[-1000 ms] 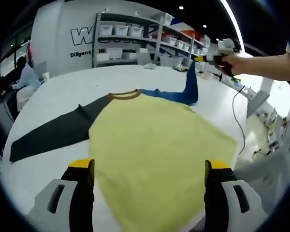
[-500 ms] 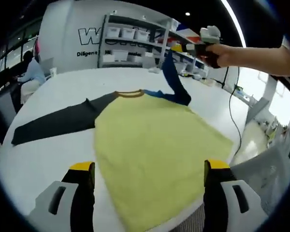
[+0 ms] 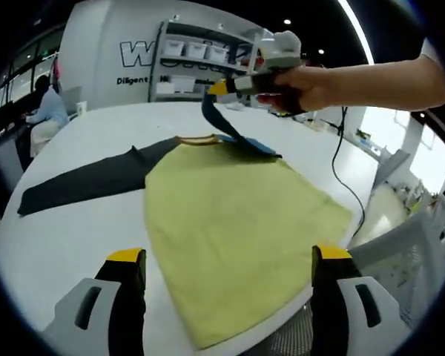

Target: Fold the garment on the visible template until the final outline fits inside the template.

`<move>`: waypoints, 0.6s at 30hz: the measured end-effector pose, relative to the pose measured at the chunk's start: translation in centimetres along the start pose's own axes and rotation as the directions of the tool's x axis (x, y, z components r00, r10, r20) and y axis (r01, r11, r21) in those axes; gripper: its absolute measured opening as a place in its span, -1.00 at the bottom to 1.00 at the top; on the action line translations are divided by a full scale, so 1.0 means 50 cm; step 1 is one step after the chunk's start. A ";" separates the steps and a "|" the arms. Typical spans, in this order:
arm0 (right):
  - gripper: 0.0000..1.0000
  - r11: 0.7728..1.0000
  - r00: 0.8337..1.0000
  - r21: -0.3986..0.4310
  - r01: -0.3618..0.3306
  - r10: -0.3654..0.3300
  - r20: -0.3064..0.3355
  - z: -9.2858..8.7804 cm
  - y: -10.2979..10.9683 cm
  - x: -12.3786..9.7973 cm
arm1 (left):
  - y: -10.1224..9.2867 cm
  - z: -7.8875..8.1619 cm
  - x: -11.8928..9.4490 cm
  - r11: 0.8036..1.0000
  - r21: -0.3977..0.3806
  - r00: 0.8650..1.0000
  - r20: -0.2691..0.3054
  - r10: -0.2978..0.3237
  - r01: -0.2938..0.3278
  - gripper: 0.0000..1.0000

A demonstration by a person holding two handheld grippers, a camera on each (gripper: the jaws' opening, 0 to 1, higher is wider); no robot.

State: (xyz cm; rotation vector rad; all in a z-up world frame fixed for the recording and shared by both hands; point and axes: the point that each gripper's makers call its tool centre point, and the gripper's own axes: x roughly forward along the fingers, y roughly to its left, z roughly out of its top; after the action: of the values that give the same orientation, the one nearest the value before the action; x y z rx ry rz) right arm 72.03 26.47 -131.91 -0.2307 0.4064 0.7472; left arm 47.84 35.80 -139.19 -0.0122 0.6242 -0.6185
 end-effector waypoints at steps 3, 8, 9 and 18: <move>-1.00 0.997 0.997 -0.066 -0.029 0.024 -0.070 -0.042 0.042 0.034 | -0.002 0.006 -0.005 1.000 0.007 1.000 0.006 -0.002 0.002 0.89; -1.00 0.992 0.989 -0.101 -0.073 0.060 -0.134 -0.092 0.097 0.071 | -0.004 0.002 -0.007 1.000 0.018 1.000 0.001 -0.001 0.001 0.86; -1.00 0.988 0.986 -0.135 -0.080 0.059 -0.153 -0.100 0.103 0.073 | -0.002 0.003 -0.007 1.000 0.020 1.000 0.003 0.001 -0.001 0.85; -1.00 0.959 0.964 -0.254 -0.127 0.059 -0.258 -0.167 0.153 0.105 | 0.001 0.004 -0.010 1.000 0.011 1.000 0.007 0.010 -0.010 0.83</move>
State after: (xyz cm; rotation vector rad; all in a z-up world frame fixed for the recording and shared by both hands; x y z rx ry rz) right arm 67.84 32.26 -142.13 -0.5682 0.5568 0.8704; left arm 47.68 36.09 -138.79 -0.0014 0.6135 -0.6124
